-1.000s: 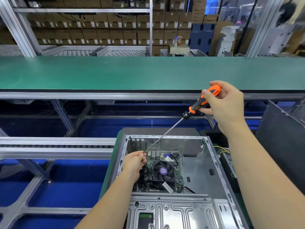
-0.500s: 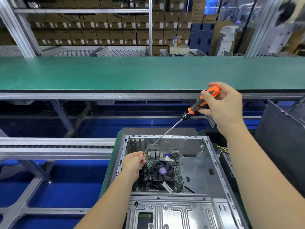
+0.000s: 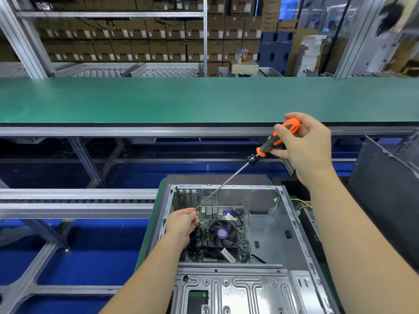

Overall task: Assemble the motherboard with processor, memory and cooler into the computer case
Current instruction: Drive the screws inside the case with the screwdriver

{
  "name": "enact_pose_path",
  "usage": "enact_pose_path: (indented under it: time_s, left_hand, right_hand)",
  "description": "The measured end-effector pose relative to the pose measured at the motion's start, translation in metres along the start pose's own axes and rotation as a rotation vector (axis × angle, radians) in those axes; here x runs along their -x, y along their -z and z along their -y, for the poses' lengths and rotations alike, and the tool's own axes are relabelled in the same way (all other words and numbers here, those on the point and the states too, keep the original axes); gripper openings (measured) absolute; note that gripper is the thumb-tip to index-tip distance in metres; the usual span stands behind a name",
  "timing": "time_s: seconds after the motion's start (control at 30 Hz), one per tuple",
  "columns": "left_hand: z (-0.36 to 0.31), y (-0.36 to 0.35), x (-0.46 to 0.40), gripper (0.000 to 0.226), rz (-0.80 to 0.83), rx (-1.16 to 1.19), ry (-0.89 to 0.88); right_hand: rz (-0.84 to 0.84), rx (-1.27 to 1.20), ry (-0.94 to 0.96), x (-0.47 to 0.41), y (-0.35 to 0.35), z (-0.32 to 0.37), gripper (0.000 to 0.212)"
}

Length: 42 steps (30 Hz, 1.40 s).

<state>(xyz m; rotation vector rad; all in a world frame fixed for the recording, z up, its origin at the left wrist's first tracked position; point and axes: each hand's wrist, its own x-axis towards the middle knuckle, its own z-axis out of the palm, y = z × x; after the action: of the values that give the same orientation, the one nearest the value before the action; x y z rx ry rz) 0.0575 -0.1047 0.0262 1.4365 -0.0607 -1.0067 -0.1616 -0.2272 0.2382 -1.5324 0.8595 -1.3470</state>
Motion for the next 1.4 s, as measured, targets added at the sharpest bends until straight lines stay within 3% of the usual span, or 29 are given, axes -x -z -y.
enact_pose_path:
  time_s: [0.57, 0.73, 0.83, 0.97, 1.4]
  left_hand:
    - [0.0, 0.001, 0.0, 0.016, -0.014, -0.005, -0.002]
    - [0.0, 0.001, 0.001, 0.015, -0.012, -0.035, -0.021]
    - [0.001, 0.0, 0.001, 0.015, -0.009, -0.054, -0.038]
    - [0.003, -0.001, 0.0, 0.014, -0.011, -0.086, -0.068]
    - [0.005, -0.013, 0.009, 0.011, -0.095, -0.736, -0.417]
  right_hand:
    - [0.005, 0.007, -0.002, 0.001, 0.0, -0.001, 0.023]
    - [0.075, 0.0, 0.002, 0.001, 0.0, 0.002, 0.025]
    - [0.144, -0.017, 0.033, 0.001, -0.002, 0.008, 0.025]
    - [0.092, 0.036, 0.121, 0.003, -0.011, 0.016, 0.026]
    - [0.161, 0.092, 0.162, 0.005, -0.014, 0.029, 0.026]
